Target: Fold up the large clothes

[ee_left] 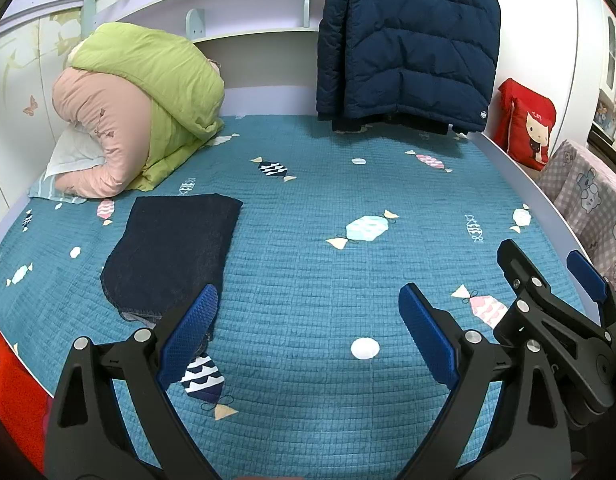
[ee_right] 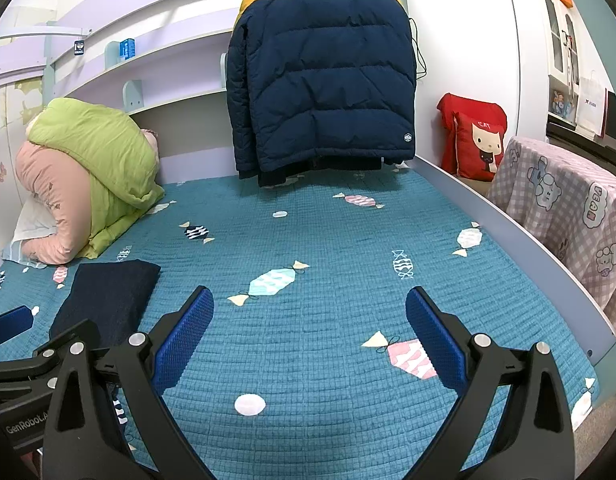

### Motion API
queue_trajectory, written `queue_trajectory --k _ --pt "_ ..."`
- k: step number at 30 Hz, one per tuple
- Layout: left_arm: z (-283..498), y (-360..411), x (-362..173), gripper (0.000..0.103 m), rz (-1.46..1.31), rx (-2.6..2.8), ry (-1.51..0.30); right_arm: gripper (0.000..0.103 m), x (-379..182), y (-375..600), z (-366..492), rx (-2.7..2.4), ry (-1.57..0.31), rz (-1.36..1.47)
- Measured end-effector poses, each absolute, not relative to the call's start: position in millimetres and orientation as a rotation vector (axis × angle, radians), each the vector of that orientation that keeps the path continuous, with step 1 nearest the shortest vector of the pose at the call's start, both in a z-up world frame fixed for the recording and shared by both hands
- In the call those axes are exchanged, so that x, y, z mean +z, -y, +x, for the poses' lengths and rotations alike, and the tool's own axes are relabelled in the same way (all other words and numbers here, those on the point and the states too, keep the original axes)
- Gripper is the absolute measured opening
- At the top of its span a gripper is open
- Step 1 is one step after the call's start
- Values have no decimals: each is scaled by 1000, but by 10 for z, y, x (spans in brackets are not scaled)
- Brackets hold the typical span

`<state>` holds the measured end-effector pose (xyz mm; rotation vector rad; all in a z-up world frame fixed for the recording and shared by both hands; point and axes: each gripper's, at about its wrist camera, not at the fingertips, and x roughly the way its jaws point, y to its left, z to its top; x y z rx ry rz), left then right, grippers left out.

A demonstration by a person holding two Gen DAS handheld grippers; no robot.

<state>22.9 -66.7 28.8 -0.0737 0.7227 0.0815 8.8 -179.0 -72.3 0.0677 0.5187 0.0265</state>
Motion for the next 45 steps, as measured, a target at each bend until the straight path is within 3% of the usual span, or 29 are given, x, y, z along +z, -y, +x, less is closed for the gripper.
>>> queue_trajectory --k 45 --pt "223 606 281 93 -86 89 -735 94 -744 1763 85 28 -522 62"
